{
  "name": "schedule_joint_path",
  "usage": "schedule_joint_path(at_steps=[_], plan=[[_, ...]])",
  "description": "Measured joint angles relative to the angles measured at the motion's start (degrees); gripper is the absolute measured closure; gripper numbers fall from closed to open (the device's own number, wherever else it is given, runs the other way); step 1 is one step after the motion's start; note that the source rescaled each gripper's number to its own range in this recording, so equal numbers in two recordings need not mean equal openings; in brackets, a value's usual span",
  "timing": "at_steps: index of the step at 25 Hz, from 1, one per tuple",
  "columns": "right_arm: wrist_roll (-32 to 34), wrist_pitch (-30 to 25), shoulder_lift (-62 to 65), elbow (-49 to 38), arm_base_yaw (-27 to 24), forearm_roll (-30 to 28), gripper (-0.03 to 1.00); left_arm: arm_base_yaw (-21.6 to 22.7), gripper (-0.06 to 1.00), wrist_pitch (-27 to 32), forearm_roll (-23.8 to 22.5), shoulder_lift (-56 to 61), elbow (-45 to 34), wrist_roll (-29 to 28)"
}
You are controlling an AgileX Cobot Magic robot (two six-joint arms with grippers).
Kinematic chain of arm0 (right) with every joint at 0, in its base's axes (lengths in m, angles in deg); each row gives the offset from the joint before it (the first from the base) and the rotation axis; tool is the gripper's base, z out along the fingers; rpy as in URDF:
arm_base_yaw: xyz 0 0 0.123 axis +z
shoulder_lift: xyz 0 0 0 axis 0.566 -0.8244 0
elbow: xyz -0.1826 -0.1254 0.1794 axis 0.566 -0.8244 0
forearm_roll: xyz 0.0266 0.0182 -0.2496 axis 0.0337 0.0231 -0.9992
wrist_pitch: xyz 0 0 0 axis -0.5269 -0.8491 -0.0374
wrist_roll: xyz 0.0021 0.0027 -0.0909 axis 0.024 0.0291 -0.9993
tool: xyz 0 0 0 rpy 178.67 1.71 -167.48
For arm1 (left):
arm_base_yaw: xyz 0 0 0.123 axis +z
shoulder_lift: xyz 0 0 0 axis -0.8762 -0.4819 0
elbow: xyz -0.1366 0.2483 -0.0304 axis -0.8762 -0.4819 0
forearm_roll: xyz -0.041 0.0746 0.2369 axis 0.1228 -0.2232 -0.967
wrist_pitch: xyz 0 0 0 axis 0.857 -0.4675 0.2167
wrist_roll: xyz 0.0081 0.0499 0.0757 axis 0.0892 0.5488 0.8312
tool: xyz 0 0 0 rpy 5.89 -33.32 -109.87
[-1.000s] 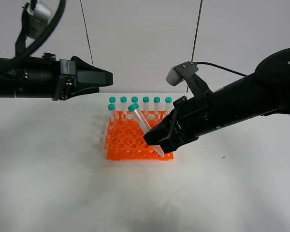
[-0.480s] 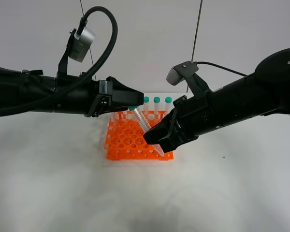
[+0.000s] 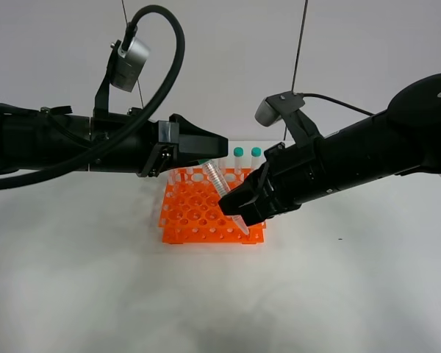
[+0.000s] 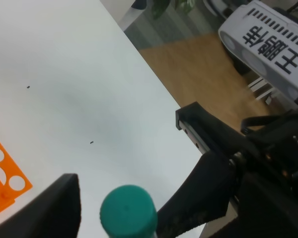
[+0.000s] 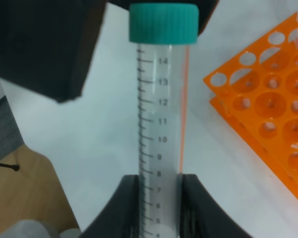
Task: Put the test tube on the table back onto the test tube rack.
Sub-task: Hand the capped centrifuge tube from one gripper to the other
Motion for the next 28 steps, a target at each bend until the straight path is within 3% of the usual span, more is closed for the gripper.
schedule_joint_path(at_steps=[18,20,21,23,25,28], plan=[[-0.24,-0.83,0.00,0.00,0.00,2.53,0.94,0.00,-0.04,1.85,-0.98,0.00,0.00,0.00],[-0.24,-0.83,0.00,0.00,0.00,2.53,0.94,0.00,0.07,1.85,-0.98,0.00,0.00,-0.10],[-0.24,-0.83,0.00,0.00,0.00,2.53,0.94,0.00,0.20,1.85,-0.98,0.00,0.00,-0.17],[-0.35,-1.18,0.00,0.00,0.00,2.53,0.94,0.00,0.50,1.08,-1.06,0.00,0.00,-0.22],[-0.49,-1.55,0.00,0.00,0.00,2.54,0.94,0.00,0.90,0.38,-1.06,-0.12,0.00,-0.22],[-0.49,-1.60,0.00,0.00,0.00,2.59,0.94,0.00,0.94,0.43,-1.06,-0.13,0.00,-0.28]])
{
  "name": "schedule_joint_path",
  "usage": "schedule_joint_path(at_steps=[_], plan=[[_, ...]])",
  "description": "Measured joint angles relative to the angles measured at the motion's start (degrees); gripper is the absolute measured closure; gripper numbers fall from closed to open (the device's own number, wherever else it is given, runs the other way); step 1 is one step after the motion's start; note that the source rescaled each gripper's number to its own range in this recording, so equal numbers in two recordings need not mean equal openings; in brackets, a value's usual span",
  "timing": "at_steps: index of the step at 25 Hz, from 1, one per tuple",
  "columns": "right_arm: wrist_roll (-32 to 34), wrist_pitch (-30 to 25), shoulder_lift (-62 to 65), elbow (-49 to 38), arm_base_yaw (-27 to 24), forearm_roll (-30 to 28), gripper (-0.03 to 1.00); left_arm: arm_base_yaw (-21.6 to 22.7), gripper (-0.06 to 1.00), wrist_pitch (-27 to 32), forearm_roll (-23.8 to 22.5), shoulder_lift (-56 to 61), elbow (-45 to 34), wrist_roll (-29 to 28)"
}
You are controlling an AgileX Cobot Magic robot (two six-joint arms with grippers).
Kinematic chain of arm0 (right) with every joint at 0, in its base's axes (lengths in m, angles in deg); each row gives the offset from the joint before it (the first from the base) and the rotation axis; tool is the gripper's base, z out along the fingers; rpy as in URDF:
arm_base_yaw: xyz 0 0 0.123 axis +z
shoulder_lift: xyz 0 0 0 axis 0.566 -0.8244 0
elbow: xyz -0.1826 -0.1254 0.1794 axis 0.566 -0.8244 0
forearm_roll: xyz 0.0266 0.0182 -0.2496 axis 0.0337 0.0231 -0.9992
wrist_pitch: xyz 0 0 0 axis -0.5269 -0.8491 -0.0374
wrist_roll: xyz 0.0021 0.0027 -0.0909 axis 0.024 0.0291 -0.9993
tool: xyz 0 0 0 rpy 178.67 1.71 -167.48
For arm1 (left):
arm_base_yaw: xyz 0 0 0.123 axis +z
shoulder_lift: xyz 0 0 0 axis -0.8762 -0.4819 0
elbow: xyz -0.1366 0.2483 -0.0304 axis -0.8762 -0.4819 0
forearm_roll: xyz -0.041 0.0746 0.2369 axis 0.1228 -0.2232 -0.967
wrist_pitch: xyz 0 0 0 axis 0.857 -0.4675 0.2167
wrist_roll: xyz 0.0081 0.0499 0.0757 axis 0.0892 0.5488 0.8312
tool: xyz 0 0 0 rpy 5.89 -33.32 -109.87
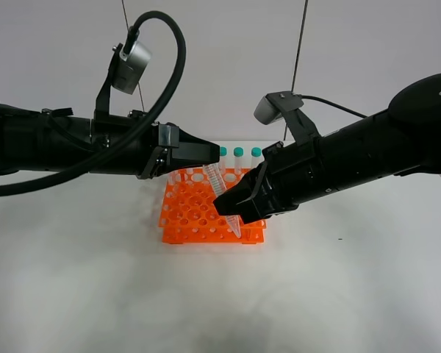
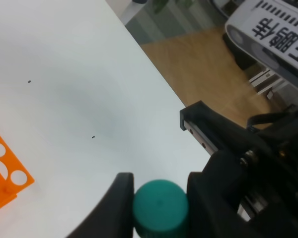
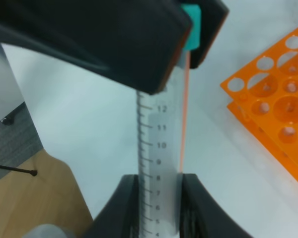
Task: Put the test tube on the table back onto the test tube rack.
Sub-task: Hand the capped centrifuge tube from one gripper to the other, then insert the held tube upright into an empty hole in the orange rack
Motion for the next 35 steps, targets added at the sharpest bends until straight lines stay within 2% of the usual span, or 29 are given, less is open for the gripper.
schedule_joint_path(at_steps=[6,7,9,10,11,12,14,16,18,24,27,31,35], plan=[[0.00,0.02,0.00,0.00,0.00,0.05,0.91,0.00,0.94,0.00,0.00,0.00,0.00,-0.06],[0.00,0.31,0.00,0.00,0.00,0.05,0.82,0.00,0.94,0.06,0.00,0.00,0.00,-0.06],[0.00,1.59,0.00,0.00,0.00,0.05,0.49,0.00,0.94,0.42,0.00,0.00,0.00,-0.06],[-0.22,1.95,0.00,0.00,0.00,0.05,0.28,0.00,0.94,0.42,0.00,0.00,0.00,-0.06],[-0.55,2.24,0.00,0.00,0.00,0.00,0.16,0.00,0.94,0.42,0.00,0.00,0.00,-0.06],[-0.78,2.43,0.00,0.05,0.00,-0.25,0.08,0.00,0.94,0.42,0.00,0.00,0.00,-0.06],[-0.93,2.20,0.00,0.56,0.00,-1.11,0.01,0.00,0.94,0.42,0.00,0.00,0.00,-0.06],[1.33,0.36,0.06,2.11,0.00,-3.53,-0.01,0.00,0.94,0.42,0.00,0.00,0.00,-0.06],[7.19,-1.97,0.45,4.77,0.00,-7.99,-0.02,0.00,0.94,0.42,0.00,0.00,0.00,-0.06],[30.32,-13.43,1.87,16.87,0.00,-32.35,-0.02,0.00,0.94,0.42,0.00,0.00,0.00,-0.06],[36.64,-17.60,1.93,20.15,-0.47,-41.48,-0.02,0.00,0.94,0.42,0.00,0.00,0.00,-0.06],[39.59,-18.63,1.84,20.84,-5.89,-44.25,-0.02,0.00,0.94,0.42,0.00,0.00,0.00,-0.12],[42.07,-18.57,0.10,20.84,-16.39,-44.92,-0.03,0.00,0.94,0.37,0.05,0.00,0.00,-0.12]])
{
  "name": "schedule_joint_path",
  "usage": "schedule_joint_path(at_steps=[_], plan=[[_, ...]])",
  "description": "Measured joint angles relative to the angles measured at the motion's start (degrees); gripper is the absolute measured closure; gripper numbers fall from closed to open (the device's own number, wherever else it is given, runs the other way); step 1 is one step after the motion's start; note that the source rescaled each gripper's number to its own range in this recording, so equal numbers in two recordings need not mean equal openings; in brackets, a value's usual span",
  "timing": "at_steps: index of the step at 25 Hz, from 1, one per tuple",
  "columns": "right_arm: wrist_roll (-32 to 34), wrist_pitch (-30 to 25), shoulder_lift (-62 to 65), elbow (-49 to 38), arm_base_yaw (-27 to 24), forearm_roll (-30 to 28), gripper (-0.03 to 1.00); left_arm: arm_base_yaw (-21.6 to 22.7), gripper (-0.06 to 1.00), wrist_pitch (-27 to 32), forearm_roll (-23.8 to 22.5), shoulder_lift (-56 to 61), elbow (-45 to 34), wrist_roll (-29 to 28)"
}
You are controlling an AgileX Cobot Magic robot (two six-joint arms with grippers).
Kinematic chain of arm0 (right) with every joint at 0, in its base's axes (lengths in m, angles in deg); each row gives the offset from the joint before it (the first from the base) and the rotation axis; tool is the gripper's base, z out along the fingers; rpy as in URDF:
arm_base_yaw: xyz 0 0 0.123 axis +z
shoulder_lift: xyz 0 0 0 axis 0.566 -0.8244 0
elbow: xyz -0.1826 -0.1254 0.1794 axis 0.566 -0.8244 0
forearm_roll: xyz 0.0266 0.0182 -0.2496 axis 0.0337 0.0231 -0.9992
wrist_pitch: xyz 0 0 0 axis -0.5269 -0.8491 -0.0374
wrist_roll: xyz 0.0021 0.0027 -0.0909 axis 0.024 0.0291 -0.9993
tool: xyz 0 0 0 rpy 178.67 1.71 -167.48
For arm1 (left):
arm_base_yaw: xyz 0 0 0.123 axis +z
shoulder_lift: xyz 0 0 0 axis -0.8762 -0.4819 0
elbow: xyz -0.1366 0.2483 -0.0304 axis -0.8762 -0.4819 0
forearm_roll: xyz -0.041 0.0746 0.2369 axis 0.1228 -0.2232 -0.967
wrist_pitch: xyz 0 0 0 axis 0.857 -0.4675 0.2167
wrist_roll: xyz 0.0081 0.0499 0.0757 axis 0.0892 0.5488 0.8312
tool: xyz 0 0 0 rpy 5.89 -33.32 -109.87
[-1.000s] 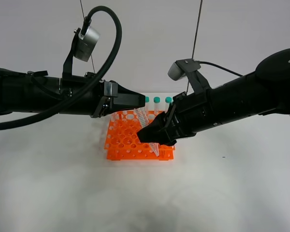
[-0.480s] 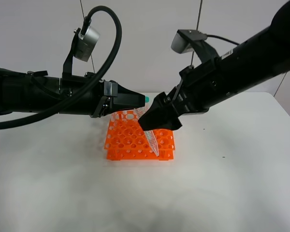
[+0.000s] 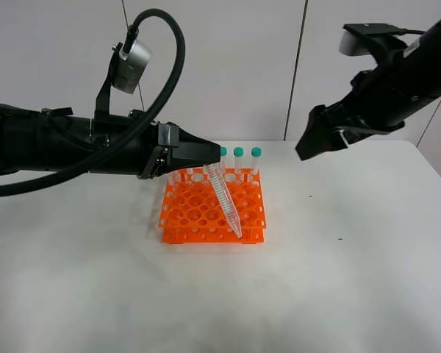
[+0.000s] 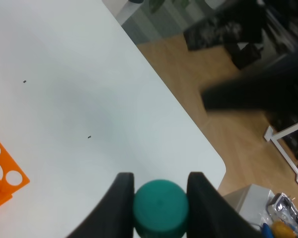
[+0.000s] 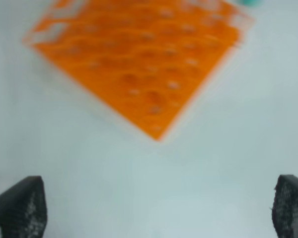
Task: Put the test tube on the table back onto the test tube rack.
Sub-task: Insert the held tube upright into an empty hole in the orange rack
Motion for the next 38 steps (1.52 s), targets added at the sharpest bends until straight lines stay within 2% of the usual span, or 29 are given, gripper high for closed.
schedule_joint_path(at_steps=[4,7,10,14,17,23,27,31,38], plan=[[2.62,-1.48,-0.82,0.00,-9.76,-2.81,-0.03,0.00,0.94,0.00,0.00,0.00,0.00,0.00],[5.68,-3.65,-0.82,0.00,-13.19,-5.52,-0.03,0.00,0.94,-0.05,0.00,0.00,0.00,0.00],[8.27,-5.85,-0.82,0.00,-12.18,-8.07,-0.03,0.00,0.94,-0.15,0.00,0.00,0.00,0.00],[12.87,-6.58,-0.82,0.00,-6.56,-13.77,-0.03,0.00,0.94,-0.15,0.00,0.00,0.00,-0.60],[16.00,-7.36,-0.82,0.00,-5.91,-18.36,-0.03,0.00,0.94,-0.15,0.00,0.00,0.00,-0.72],[14.74,-11.11,-0.82,0.00,-6.63,-14.60,-0.03,0.00,0.94,-0.15,0.00,0.00,0.00,-0.72],[14.74,-12.95,-0.32,-0.58,-6.72,-14.50,-0.03,0.00,0.94,-0.15,0.00,0.00,0.00,-0.72],[16.06,-13.01,4.05,-6.38,-6.72,-14.50,-0.03,0.00,0.94,-0.15,0.00,0.00,0.00,-0.72],[16.72,-13.05,22.48,-26.24,-6.72,-14.52,-0.03,0.00,0.94,-0.15,0.00,0.00,0.00,-0.72]])
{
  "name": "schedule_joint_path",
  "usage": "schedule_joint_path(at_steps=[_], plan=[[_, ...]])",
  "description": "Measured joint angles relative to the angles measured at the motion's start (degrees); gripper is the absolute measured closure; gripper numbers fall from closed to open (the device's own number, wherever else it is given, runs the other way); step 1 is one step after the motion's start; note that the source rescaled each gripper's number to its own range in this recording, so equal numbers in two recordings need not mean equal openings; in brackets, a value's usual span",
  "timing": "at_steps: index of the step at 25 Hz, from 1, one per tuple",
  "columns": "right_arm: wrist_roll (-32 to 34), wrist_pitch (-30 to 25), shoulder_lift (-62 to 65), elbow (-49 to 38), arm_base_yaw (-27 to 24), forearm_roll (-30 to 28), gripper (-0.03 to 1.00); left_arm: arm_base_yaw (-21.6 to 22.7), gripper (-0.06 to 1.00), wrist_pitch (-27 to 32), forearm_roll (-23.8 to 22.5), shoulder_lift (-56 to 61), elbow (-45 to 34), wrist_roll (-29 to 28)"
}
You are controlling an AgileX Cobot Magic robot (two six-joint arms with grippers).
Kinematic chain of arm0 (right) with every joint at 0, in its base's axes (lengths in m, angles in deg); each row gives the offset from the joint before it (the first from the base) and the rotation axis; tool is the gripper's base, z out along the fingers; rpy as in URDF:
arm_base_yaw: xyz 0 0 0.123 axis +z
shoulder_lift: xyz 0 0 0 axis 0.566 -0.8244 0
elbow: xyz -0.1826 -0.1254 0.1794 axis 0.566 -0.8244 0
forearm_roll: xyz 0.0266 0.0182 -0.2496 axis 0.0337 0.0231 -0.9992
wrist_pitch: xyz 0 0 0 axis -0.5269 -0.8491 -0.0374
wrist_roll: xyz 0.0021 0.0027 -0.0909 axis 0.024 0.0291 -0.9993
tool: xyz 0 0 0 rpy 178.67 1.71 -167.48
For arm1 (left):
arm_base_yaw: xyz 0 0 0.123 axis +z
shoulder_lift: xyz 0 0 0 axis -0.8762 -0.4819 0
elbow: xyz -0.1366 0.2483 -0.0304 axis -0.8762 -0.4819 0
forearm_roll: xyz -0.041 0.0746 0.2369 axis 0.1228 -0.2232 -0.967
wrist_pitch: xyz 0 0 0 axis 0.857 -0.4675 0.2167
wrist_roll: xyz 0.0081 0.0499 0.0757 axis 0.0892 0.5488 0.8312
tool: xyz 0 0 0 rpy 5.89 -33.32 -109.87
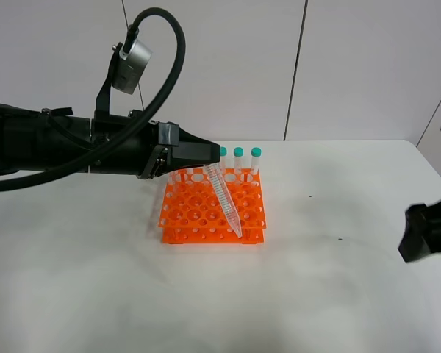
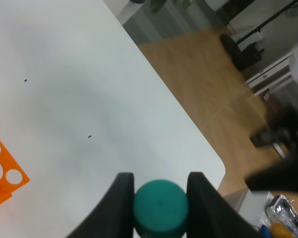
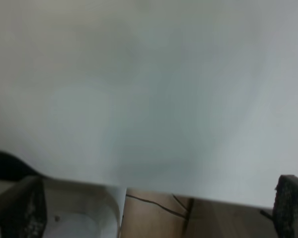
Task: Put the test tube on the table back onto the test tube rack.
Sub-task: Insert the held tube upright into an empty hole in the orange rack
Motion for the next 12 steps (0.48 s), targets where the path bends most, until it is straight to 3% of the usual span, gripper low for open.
schedule_joint_path(at_steps=[7,12], plan=[[-1.83,10.14,25.82,-14.16,0.00,2.09,-0.03,0.00,0.94,-0.02,-0.05,0.00,0.00,0.00],[-2.64,10.70,40.10,-17.43,0.00,2.62,-0.03,0.00,0.94,-0.07,-0.10,0.00,0.00,0.00]])
